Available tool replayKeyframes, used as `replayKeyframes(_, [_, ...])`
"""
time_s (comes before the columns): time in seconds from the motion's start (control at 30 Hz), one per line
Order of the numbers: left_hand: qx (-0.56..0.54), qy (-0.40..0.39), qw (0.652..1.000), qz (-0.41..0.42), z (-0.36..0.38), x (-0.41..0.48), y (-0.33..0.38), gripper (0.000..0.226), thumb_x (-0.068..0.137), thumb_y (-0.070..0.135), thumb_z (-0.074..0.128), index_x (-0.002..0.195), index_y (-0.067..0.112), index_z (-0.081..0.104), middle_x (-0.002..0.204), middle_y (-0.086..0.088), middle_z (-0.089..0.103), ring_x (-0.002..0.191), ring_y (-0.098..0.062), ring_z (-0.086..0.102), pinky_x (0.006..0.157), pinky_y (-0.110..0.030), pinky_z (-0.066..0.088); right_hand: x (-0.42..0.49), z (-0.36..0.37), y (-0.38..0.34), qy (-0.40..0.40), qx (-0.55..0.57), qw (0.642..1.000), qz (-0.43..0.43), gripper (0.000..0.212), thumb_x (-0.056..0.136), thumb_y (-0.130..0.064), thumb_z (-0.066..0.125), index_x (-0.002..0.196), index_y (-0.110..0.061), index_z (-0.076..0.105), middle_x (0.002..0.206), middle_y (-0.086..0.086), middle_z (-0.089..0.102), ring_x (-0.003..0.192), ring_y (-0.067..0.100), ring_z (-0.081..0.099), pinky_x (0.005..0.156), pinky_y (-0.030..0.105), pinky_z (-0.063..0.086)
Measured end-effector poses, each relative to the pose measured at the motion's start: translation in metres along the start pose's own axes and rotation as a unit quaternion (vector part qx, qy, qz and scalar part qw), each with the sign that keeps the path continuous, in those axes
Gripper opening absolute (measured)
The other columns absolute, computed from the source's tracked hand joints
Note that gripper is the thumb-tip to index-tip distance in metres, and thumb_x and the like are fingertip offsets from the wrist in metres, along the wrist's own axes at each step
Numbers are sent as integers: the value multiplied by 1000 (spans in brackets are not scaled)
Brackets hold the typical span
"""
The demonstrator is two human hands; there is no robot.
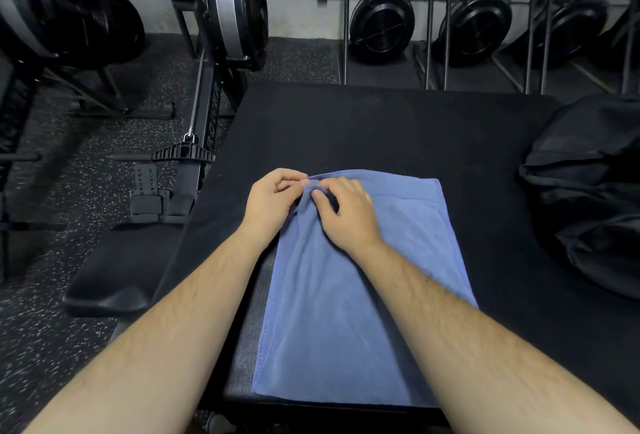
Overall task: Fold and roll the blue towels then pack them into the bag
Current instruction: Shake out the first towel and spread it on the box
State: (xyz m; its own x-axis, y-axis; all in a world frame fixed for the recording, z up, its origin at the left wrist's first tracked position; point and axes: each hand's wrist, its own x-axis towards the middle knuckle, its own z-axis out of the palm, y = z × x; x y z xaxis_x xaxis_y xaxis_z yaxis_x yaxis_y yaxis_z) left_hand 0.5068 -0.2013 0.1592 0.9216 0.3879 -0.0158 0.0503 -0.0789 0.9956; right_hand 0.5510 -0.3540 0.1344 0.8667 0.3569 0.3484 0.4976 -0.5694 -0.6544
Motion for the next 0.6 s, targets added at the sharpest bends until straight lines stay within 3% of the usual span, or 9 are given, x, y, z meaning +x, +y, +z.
replayKeyframes(0.1, [-26, -11, 1000, -5, -2, -8, 3, 13, 93, 20, 72, 105, 18, 77, 98, 2, 78, 91, -10, 73, 76, -21, 56, 0, -1, 1, 6, 34, 999, 12, 22, 103, -39, 46, 102, -28, 65, 95, -15, 65, 99, 12, 55, 90, 40, 47])
replayKeyframes(0.2, [-59, -7, 998, -31, -1, -15, 5, 17, 92, 21, 74, 108, 20, 78, 105, 4, 78, 101, -12, 73, 87, -27, 58, 0, -2, -2, 5, 21, 1000, 16, 25, 102, -46, 47, 90, -30, 61, 80, -20, 57, 92, 10, 53, 83, 36, 47])
replayKeyframes(0.33, [-94, 10, 995, -38, 1, -19, 6, 20, 92, 17, 74, 112, 17, 77, 102, 4, 78, 96, -9, 73, 84, -24, 58, 0, -1, -1, 10, 13, 1000, 15, 33, 102, -45, 50, 72, -30, 46, 67, -16, 48, 81, 9, 48, 73, 31, 39])
replayKeyframes(0.5, [-116, 26, 993, -23, 2, -17, 5, 17, 95, 15, 70, 111, 11, 75, 90, 9, 76, 80, 1, 68, 69, -12, 50, 2, 0, 1, 11, 15, 1000, 21, 39, 100, -48, 54, 68, -27, 47, 66, -17, 50, 80, 7, 46, 74, 30, 37])
replayKeyframes(0.6, [-96, 17, 995, -4, 2, -15, -1, 18, 90, 14, 75, 108, 11, 76, 97, 3, 76, 89, -5, 70, 77, -17, 53, 2, 0, 2, 18, 9, 999, 28, 45, 99, -52, 54, 63, -30, 38, 64, -16, 48, 78, 7, 45, 71, 29, 34])
